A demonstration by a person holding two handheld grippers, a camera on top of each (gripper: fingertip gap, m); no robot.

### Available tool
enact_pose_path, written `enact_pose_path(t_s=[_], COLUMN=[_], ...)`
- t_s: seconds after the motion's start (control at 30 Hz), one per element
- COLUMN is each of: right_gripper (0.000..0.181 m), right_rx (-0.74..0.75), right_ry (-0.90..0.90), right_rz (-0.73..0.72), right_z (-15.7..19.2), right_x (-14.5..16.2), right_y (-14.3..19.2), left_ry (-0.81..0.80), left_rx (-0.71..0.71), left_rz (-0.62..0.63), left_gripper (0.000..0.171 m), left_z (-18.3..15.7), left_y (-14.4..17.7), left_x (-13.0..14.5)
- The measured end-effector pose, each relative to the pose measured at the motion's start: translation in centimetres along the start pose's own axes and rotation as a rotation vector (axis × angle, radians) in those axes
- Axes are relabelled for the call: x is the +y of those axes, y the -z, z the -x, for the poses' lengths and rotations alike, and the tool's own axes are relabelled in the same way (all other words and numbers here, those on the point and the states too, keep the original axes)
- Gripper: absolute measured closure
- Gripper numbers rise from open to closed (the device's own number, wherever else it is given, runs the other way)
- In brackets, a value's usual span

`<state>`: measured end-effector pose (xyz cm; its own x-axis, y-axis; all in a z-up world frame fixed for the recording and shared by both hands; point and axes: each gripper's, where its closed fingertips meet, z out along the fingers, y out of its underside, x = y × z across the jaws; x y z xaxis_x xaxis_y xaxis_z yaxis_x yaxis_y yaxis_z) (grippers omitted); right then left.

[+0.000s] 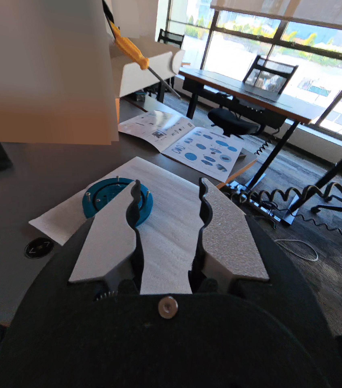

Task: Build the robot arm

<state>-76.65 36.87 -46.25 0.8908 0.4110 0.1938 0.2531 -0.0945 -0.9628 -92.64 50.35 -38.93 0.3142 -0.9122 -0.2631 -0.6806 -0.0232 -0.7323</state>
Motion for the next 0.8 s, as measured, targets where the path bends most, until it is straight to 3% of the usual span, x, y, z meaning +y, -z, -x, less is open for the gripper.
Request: enact_pose_path(t_s=[0.13,0.27,0.47,0.6,0.67,0.8], right_gripper=[0.129,0.138,0.139,0.138,0.138,0.139], right_rx=[-0.075,-0.017,0.029,0.014,-0.016,0.016], right_ry=[-0.058,-0.076,-0.037,-0.1,-0.074,-0.009], right_rz=[0.001,-0.082,-0.159,-0.109,-0.067,-0.069], right_z=[-0.5,0.2,8.2,15.1,17.8,20.0], right_x=[-2.0,-3.8,-1.9,-0.7,-1.1,-3.1], right_y=[-0.7,0.6,7.9,13.9,16.5,19.4], left_ry=[0.174,0.243,0.226,0.266,0.259,0.249], left_rx=[0.129,0.12,0.049,-0.02,-0.005,0.056], left_rz=[-0.102,-0.173,-0.257,-0.206,-0.198,-0.184], left_gripper=[0.155,0.155,0.155,0.155,0.157,0.157], left_z=[-0.1,-1.0,-7.7,-12.2,-14.2,-18.2], left_y=[1.6,4.3,9.0,13.1,15.1,17.1], left_x=[-1.6,-0.2,3.5,6.2,6.1,6.0])
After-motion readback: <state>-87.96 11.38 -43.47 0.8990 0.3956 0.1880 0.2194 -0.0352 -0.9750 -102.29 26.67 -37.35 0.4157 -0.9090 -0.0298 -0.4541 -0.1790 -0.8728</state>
